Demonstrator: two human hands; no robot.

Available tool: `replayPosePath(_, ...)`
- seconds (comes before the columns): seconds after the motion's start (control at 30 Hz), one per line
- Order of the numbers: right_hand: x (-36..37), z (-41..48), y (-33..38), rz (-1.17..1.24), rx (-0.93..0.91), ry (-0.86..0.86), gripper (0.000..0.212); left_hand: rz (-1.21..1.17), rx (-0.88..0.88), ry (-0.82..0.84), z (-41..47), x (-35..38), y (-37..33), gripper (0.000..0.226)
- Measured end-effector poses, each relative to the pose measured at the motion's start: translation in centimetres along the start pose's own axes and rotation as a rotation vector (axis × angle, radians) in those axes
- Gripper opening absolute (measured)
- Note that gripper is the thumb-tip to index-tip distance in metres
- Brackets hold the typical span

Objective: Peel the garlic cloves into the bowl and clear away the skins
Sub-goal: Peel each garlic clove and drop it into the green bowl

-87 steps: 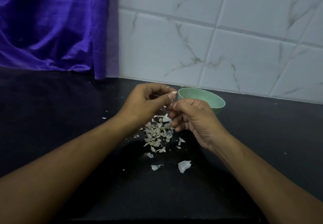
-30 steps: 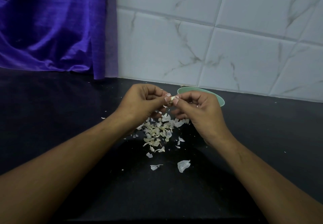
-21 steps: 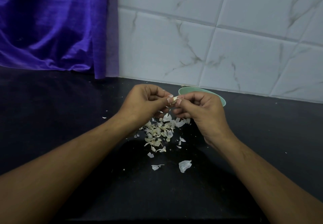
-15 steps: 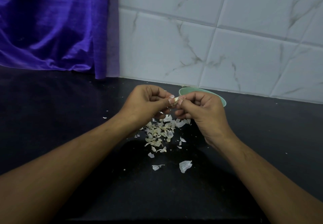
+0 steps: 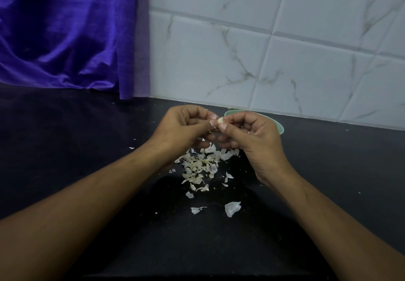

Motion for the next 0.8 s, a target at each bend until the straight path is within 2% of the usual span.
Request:
replayPosePath(0.53, -0.4, -0.1, -0.1, -0.023, 0.025, -0.085, 0.005, 0.045, 0.075, -0.031, -0.1, 0.7, 0.1, 0.008)
replayPosePath(0.8, -0.1, 0.0, -0.3, 0.009, 0.067, -0.047, 0.015, 0.277, 0.167, -0.051, -0.3, 0.3, -1.0, 0.017)
Point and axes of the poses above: each hand's wrist, its own z-axis towards the middle knuckle, its own x-axis out of the palm, y = z × x, the point moved 9 cm from there along z, towards the middle knuckle, and after that the axes turned 8 degrees about -x, right-handed, at the moved point
